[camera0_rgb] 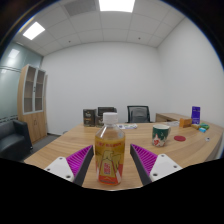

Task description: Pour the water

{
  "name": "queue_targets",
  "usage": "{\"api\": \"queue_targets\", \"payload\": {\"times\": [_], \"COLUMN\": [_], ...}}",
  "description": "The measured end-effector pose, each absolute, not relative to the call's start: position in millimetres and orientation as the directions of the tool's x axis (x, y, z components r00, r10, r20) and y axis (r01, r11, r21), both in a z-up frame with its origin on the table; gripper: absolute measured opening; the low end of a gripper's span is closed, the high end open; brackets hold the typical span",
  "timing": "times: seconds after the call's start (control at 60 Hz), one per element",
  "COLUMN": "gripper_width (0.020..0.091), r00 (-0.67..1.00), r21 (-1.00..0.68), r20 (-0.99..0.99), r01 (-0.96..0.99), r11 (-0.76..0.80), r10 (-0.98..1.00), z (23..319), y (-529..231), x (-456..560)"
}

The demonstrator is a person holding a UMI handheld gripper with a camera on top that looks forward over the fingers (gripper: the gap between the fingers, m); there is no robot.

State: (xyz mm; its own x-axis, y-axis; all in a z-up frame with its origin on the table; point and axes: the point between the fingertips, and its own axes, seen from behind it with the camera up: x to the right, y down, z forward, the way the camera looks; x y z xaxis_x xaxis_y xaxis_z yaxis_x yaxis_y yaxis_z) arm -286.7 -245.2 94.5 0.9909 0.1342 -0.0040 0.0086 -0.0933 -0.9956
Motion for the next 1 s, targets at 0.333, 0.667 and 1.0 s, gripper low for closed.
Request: {"api": "queue_targets", "payload": {"times": [0.333, 0.667, 1.0], "gripper_width": [0.0506, 0.0429, 0.0427], "r00": [1.000, 0.978, 0.329], "r21": [-0.995, -0.975, -0.345], "r20": [0.019, -0.192, -0.938], "r01": [0.016, -0.180, -0.917], "r11": [-0.095, -0.134, -0.197], "r10": [-0.025, 0.081, 0.113], "z": [91.8, 108.0, 174.6], "y": [-204.4, -164.3, -52.4], "x": [-281.9, -273.3, -215.6]}}
